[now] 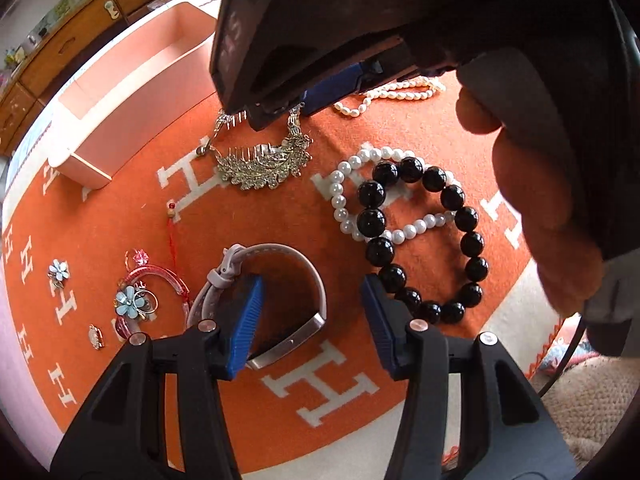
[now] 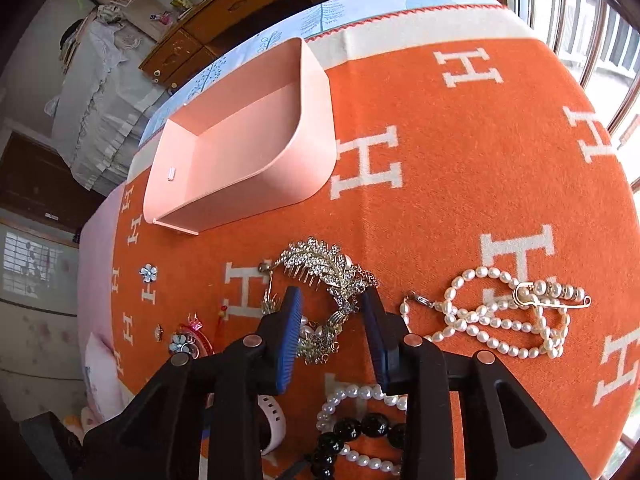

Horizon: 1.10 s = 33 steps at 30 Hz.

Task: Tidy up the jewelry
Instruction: 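Close the left tool on the watch band while the right tool lifts the comb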

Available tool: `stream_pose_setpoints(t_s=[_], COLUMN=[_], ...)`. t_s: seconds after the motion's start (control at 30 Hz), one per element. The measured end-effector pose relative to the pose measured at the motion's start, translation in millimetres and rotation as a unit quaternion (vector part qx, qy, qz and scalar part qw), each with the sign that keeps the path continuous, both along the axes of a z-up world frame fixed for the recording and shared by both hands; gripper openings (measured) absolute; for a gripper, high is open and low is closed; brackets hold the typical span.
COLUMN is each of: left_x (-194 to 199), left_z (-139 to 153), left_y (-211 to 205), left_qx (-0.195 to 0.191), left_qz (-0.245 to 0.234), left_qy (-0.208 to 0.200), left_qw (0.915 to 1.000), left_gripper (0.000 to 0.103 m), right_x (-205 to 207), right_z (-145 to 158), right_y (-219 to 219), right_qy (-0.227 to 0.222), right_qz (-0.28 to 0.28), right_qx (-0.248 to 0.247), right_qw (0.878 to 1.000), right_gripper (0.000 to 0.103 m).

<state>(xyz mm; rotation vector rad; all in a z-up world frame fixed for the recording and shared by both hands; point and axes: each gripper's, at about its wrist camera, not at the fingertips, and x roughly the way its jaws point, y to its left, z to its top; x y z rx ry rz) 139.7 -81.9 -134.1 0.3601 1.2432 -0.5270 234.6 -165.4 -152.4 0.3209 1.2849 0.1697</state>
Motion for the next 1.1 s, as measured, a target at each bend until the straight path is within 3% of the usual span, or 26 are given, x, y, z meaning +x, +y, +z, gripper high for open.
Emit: stream_pose_setpoints(t_s=[0.07, 0.13, 0.2, 0.3, 0.37, 0.6, 0.77, 0.97, 1.1], left_x=[0, 0, 0, 2, 5, 10, 15, 41, 72], left_z=[0, 0, 0, 1, 3, 29, 67, 123, 149], left_y=[-1, -1, 0, 10, 19, 49, 67, 88, 90], left_qx=[-0.005, -0.007, -0.009, -0.028, -0.030, -0.048, -0.060, -0.068, -0.075], left_qz=[0.016, 0.026, 0.035, 0.054, 0.065, 0.099, 0.119, 0.138, 0.143], left_qy=[-0.008, -0.018, -0.021, -0.015, -0.020, -0.049, -0.089, -0.141, -0.154], left_qw=[0.9998, 0.9995, 0.9991, 0.9980, 0.9973, 0.9927, 0.9870, 0.9779, 0.9748], left_gripper=[0.039, 0.019, 0.005, 0.004, 0.003, 0.002, 0.002, 0.002, 0.002], right_x=[0, 0, 0, -4, -8, -20, -25, -18, -4], right_z=[1, 2, 2, 3, 7, 33, 61, 107, 137], right_y=[12, 18, 18, 14, 8, -4, -9, -4, 2], right_qy=[-0.015, -0.024, -0.028, -0.033, -0.037, -0.067, -0.092, -0.138, -0.167], right_qz=[0.018, 0.027, 0.033, 0.034, 0.032, 0.036, 0.035, 0.039, 0.038], right_qx=[-0.031, -0.043, -0.043, -0.028, -0.008, 0.003, 0.020, 0.021, 0.023], right_qw=[0.999, 0.998, 0.998, 0.998, 0.999, 0.997, 0.995, 0.989, 0.985], right_gripper=[0.028, 0.028, 0.027, 0.024, 0.012, 0.005, 0.004, 0.003, 0.002])
